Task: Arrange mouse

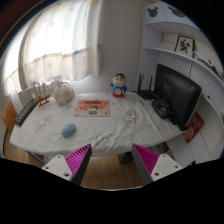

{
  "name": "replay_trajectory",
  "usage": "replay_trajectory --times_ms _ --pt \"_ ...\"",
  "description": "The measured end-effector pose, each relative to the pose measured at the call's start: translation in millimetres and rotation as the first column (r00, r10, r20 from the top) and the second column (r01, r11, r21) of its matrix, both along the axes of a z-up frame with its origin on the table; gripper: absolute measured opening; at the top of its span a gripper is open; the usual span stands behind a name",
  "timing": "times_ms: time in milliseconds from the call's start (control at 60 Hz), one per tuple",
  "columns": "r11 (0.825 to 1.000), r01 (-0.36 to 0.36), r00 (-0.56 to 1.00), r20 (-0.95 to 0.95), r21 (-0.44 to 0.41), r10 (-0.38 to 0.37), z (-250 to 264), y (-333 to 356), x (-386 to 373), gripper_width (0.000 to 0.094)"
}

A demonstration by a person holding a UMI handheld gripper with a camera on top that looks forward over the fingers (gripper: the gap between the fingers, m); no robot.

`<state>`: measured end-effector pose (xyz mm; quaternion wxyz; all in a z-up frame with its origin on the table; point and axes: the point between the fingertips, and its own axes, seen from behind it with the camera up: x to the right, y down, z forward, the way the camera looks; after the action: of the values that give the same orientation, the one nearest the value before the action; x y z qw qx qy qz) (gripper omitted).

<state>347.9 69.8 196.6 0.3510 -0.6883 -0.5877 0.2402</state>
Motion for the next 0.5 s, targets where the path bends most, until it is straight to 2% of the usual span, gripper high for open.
replay_trajectory --times_ms 233,500 --pt "0.998 -0.053 0.999 0.008 -0.018 0.053 -17.6 -33.6 -11.2 0.0846" --pt "0.983 -0.174 0.985 0.003 -0.051 0.174 -37.7 -114.1 -27.4 0.0846"
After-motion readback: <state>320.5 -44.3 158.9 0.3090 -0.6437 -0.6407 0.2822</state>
